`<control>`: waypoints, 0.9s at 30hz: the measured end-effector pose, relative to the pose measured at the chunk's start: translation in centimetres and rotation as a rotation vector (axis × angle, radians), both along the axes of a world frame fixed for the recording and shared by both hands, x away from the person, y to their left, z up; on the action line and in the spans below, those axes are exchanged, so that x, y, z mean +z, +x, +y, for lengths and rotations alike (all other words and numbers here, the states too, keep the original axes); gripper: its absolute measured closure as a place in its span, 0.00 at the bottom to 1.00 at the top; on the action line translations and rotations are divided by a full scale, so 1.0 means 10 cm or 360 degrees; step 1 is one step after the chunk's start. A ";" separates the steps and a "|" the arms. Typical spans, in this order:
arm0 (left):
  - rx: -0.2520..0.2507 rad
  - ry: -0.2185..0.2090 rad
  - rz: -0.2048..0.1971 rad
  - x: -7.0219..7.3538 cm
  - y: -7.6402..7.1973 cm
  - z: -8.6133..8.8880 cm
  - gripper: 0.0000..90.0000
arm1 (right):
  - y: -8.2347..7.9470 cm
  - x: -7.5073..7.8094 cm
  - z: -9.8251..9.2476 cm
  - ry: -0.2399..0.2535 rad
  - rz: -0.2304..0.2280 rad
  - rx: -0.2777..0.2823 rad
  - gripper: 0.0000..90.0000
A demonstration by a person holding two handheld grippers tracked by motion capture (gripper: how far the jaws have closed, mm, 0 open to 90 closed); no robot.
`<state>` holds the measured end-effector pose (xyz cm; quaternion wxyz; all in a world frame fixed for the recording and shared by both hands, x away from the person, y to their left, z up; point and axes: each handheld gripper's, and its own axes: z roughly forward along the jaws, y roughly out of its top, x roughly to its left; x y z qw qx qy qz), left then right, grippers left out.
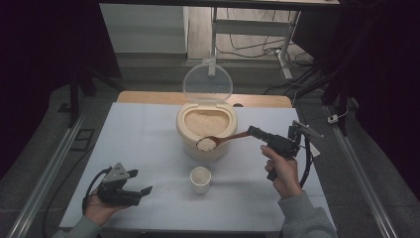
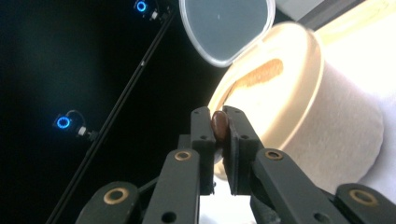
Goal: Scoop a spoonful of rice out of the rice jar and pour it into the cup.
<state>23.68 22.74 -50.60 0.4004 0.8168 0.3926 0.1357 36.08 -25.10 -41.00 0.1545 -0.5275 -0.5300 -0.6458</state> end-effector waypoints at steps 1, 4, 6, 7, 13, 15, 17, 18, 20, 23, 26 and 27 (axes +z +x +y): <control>0.0000 0.0000 -0.0001 0.00 0.00 0.00 0.21 | -0.01 -0.02 0.00 -0.0005 0.0004 0.0010 0.92; -0.0002 0.0003 0.0000 0.00 0.00 0.00 0.21 | -0.05 -0.08 0.01 -0.0019 0.0023 0.0040 0.92; -0.0001 0.0002 0.0001 0.00 0.00 0.00 0.21 | -0.08 -0.13 0.01 -0.0027 0.0032 0.0058 0.92; -0.0001 0.0002 0.0002 0.00 0.00 0.00 0.21 | -0.09 -0.15 0.02 -0.0030 0.0036 0.0060 0.92; -0.0001 0.0005 0.0003 -0.01 0.00 -0.01 0.21 | -0.15 -0.29 0.05 -0.0065 0.0055 0.0112 0.92; 0.0000 0.0005 0.0004 -0.01 0.00 0.00 0.21 | -0.16 -0.34 0.06 -0.0075 0.0061 0.0125 0.92; 0.0000 0.0006 0.0005 -0.01 0.00 0.00 0.21 | -0.16 -0.38 0.07 -0.0091 0.0057 0.0131 0.92; 0.0000 0.0006 0.0005 -0.01 0.00 0.00 0.21 | -0.16 -0.39 0.08 -0.0106 0.0053 0.0130 0.92; -0.0002 0.0009 0.0004 -0.01 0.00 0.00 0.21 | -0.16 -0.41 0.08 -0.0132 0.0043 0.0127 0.92; -0.0001 0.0009 0.0006 -0.02 0.00 0.00 0.21 | -0.16 -0.43 0.09 -0.0172 0.0014 0.0119 0.92; -0.0001 0.0011 0.0008 -0.02 0.00 -0.01 0.21 | -0.16 -0.45 0.10 -0.0207 -0.0013 0.0118 0.92; -0.0003 0.0012 0.0008 -0.02 0.00 -0.01 0.21 | -0.16 -0.46 0.11 -0.0217 -0.0022 0.0116 0.92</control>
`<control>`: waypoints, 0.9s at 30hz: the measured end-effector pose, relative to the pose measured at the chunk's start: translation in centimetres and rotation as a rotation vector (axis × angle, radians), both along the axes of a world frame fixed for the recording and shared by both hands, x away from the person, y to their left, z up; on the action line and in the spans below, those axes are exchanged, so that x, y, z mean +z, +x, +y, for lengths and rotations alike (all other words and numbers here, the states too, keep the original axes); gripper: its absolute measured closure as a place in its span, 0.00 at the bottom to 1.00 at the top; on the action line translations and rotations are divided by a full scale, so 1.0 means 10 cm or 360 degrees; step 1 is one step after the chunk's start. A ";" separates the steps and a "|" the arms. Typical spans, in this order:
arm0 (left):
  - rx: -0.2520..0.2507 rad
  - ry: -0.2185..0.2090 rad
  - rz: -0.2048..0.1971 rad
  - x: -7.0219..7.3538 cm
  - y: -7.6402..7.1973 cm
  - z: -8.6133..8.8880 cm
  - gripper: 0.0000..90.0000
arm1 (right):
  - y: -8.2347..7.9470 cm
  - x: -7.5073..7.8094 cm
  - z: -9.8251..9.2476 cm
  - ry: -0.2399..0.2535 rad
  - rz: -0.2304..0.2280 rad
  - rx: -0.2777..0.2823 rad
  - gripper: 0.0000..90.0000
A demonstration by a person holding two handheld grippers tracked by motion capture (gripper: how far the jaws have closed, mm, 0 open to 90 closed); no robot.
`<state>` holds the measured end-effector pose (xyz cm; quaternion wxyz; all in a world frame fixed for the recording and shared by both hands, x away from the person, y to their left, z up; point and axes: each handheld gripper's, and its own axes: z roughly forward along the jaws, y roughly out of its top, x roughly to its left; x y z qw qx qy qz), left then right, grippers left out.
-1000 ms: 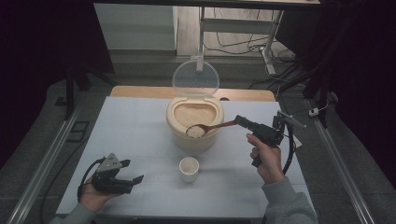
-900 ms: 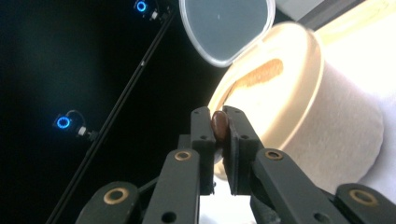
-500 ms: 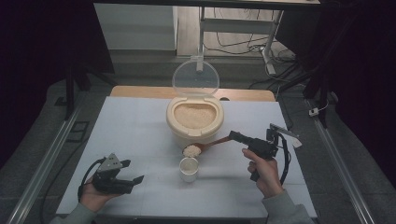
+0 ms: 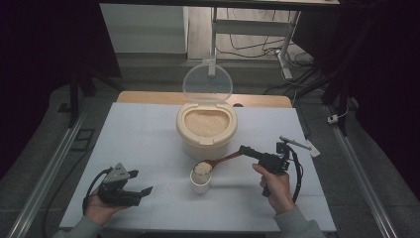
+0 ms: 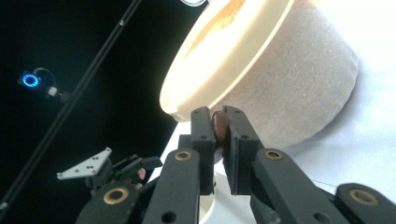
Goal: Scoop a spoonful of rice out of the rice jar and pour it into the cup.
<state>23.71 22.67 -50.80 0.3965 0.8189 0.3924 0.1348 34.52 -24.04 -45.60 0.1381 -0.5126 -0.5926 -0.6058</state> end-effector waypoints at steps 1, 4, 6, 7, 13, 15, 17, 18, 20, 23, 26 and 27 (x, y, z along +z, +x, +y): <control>0.0000 0.0001 0.0000 0.00 0.00 0.00 0.21 | 0.00 -0.01 0.00 -0.0007 -0.0009 -0.0003 0.92; 0.0001 0.0003 -0.0001 0.00 0.00 0.00 0.21 | -0.01 -0.01 0.02 -0.0035 -0.0039 0.0000 0.92; 0.0000 0.0003 -0.0001 0.00 0.00 0.00 0.21 | -0.01 0.00 0.02 -0.0048 -0.0060 0.0011 0.92; 0.0001 0.0004 -0.0001 0.00 0.00 0.00 0.21 | -0.02 0.00 0.03 -0.0052 -0.0072 0.0006 0.92; -0.0001 0.0006 0.0000 0.00 0.00 0.00 0.21 | -0.05 0.08 0.07 -0.0125 -0.0165 0.0018 0.92; 0.0000 0.0006 -0.0001 0.00 0.00 0.00 0.21 | -0.07 0.11 0.09 -0.0149 -0.0195 0.0030 0.92; 0.0000 0.0007 -0.0002 0.00 0.00 0.00 0.21 | -0.09 0.13 0.11 -0.0174 -0.0236 0.0037 0.92; -0.0001 0.0007 -0.0002 0.00 0.00 0.00 0.21 | -0.10 0.14 0.11 -0.0184 -0.0263 0.0039 0.92; 0.0000 0.0008 -0.0002 0.00 0.00 0.00 0.21 | -0.12 0.16 0.12 -0.0209 -0.0327 0.0052 0.92; -0.0002 0.0009 -0.0001 -0.01 0.00 0.00 0.21 | -0.16 0.20 0.14 -0.0246 -0.0419 0.0074 0.92; -0.0001 0.0008 -0.0001 -0.01 0.00 0.00 0.21 | -0.21 0.25 0.15 -0.0289 -0.0517 0.0094 0.92; -0.0001 0.0009 -0.0001 -0.01 0.00 0.00 0.21 | -0.23 0.27 0.16 -0.0306 -0.0545 0.0095 0.92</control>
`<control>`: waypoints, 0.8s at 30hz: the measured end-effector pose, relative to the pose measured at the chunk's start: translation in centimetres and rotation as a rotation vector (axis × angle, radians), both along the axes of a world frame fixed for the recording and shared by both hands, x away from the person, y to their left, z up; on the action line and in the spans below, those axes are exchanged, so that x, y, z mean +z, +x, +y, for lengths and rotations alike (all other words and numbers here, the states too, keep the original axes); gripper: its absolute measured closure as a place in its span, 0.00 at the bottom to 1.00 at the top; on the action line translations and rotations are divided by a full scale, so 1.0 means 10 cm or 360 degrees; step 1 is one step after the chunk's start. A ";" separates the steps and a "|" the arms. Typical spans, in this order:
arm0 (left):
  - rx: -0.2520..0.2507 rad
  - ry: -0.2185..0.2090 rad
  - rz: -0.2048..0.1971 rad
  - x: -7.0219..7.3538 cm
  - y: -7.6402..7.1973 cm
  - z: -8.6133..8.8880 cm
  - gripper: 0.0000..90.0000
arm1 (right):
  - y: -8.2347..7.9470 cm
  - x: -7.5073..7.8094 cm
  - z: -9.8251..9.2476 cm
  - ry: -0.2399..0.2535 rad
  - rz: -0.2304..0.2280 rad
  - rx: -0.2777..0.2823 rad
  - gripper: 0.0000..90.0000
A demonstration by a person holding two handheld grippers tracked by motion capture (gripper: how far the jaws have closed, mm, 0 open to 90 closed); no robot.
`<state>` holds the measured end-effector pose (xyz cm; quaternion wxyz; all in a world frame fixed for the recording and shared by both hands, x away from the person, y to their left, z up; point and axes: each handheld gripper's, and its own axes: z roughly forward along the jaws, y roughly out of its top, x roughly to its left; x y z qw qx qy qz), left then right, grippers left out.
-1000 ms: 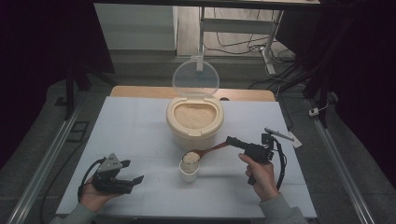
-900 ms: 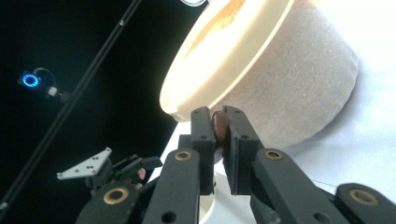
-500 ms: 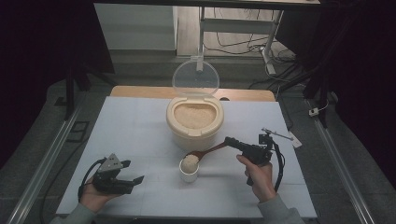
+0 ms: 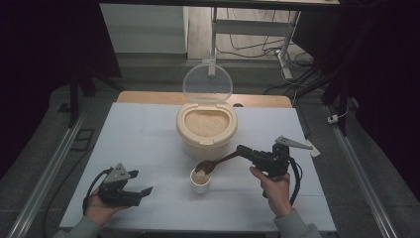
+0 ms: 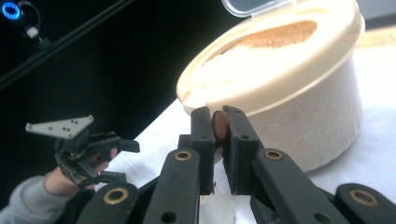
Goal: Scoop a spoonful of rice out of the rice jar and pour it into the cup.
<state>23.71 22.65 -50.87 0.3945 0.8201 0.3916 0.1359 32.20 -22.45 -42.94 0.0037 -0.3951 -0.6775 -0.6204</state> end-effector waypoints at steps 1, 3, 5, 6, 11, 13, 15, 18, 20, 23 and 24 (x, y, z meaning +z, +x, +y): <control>-0.0001 0.0001 -0.0001 0.00 0.00 0.00 0.21 | -0.02 0.01 0.01 -0.0014 -0.0022 0.0006 0.92; -0.0002 0.0001 -0.0001 0.00 0.00 0.00 0.21 | -0.04 0.03 0.01 -0.0033 -0.0056 0.0016 0.92; -0.0004 0.0002 -0.0002 0.00 0.00 0.00 0.21 | -0.05 0.03 0.01 -0.0042 -0.0073 0.0017 0.92; -0.0004 0.0002 -0.0001 0.00 0.00 0.00 0.21 | -0.05 0.03 0.01 -0.0043 -0.0074 0.0018 0.92; -0.0002 -0.0001 -0.0003 0.00 0.00 0.00 0.21 | -0.04 0.02 -0.03 -0.0012 -0.0069 0.0017 0.92; 0.0000 -0.0004 0.0001 0.00 0.00 0.00 0.21 | -0.03 0.02 -0.04 -0.0007 -0.0077 0.0017 0.92; -0.0001 -0.0003 0.0001 0.00 0.00 0.00 0.21 | -0.04 0.03 -0.06 -0.0005 -0.0090 0.0024 0.92; 0.0003 -0.0007 0.0000 0.00 0.00 0.00 0.21 | -0.05 0.06 -0.10 0.0003 -0.0114 0.0026 0.92; 0.0006 -0.0008 0.0000 0.00 0.00 0.01 0.21 | -0.06 0.08 -0.12 0.0002 -0.0131 0.0022 0.92; 0.0007 -0.0008 0.0002 0.00 0.01 0.01 0.21 | -0.07 0.11 -0.17 0.0013 -0.0150 0.0037 0.92; 0.0006 -0.0008 0.0003 0.00 0.01 0.01 0.21 | -0.08 0.12 -0.18 0.0018 -0.0159 0.0033 0.92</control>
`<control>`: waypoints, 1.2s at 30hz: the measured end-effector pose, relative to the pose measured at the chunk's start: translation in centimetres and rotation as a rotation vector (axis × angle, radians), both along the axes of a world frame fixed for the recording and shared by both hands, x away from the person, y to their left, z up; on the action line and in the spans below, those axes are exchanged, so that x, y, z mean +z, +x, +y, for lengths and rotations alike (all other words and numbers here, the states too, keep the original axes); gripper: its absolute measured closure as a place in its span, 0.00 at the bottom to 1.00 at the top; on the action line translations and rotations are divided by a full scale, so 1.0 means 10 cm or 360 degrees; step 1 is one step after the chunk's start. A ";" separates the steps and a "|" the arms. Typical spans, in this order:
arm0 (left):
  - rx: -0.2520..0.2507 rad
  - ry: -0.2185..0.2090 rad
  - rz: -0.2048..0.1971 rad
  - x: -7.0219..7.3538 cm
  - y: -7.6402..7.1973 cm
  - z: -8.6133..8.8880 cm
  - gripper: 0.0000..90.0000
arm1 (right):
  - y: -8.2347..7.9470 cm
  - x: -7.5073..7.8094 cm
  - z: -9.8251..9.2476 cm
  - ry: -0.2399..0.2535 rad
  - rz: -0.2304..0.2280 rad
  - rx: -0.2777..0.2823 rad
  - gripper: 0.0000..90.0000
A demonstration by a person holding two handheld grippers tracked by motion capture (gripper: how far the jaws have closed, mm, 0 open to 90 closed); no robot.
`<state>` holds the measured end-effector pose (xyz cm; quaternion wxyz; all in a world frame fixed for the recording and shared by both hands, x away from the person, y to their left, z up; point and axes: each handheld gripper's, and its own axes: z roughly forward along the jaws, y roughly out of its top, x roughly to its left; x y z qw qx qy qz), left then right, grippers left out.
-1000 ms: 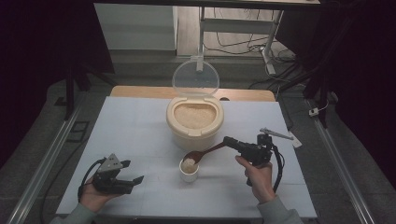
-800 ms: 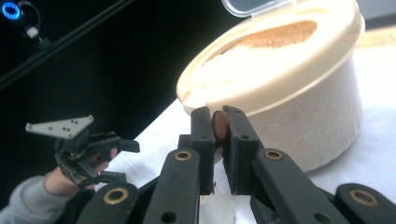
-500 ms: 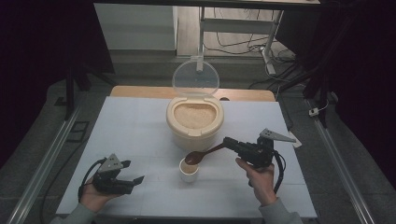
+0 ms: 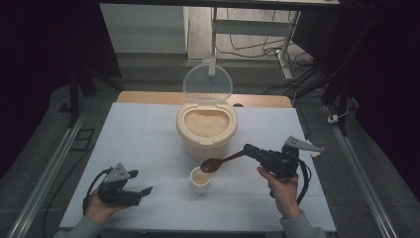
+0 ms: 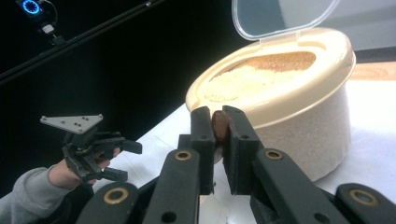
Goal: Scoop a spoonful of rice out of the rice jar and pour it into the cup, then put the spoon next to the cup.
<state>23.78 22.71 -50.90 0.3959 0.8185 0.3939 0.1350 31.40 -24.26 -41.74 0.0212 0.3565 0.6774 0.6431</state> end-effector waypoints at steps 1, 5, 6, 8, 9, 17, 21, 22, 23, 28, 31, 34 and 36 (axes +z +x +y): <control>0.0000 0.0000 0.0001 0.00 0.00 0.00 0.21 | -0.01 0.01 -0.02 0.0000 -0.0009 0.0009 0.92; -0.0001 0.0001 -0.0003 0.00 0.00 0.00 0.21 | -0.01 0.08 -0.10 -0.0015 -0.0024 0.0029 0.92; -0.0001 0.0001 -0.0004 0.00 0.00 0.00 0.21 | -0.02 0.10 -0.12 -0.0023 -0.0028 0.0032 0.92; -0.0001 0.0001 -0.0005 0.00 0.00 0.00 0.21 | -0.02 0.14 -0.15 -0.0056 -0.0031 0.0027 0.92; -0.0003 0.0002 -0.0005 0.00 0.00 0.00 0.21 | -0.03 0.15 -0.17 -0.0077 -0.0034 0.0032 0.92; -0.0003 0.0003 -0.0006 0.00 -0.01 0.00 0.21 | -0.02 0.21 -0.20 -0.0213 -0.0005 0.0121 0.92; -0.0004 0.0005 -0.0005 0.00 -0.01 0.00 0.21 | -0.02 0.20 -0.19 -0.0296 0.0026 0.0179 0.92; -0.0004 0.0006 -0.0005 0.00 -0.01 0.00 0.21 | -0.02 0.20 -0.18 -0.0316 0.0033 0.0195 0.92; -0.0006 0.0006 -0.0004 0.00 0.00 0.00 0.21 | -0.01 0.20 -0.17 -0.0334 0.0045 0.0215 0.92; -0.0006 0.0005 -0.0001 0.00 0.00 -0.01 0.21 | -0.02 0.19 -0.10 -0.0456 0.0092 0.0310 0.92; -0.0008 0.0006 0.0000 0.00 0.00 -0.01 0.21 | -0.01 0.17 -0.06 -0.0497 0.0121 0.0355 0.92; -0.0009 0.0006 0.0002 0.00 0.00 -0.01 0.21 | 0.02 0.15 0.01 -0.0561 0.0165 0.0426 0.92; -0.0013 0.0007 0.0003 -0.01 0.00 -0.01 0.21 | 0.04 0.14 0.05 -0.0603 0.0192 0.0461 0.92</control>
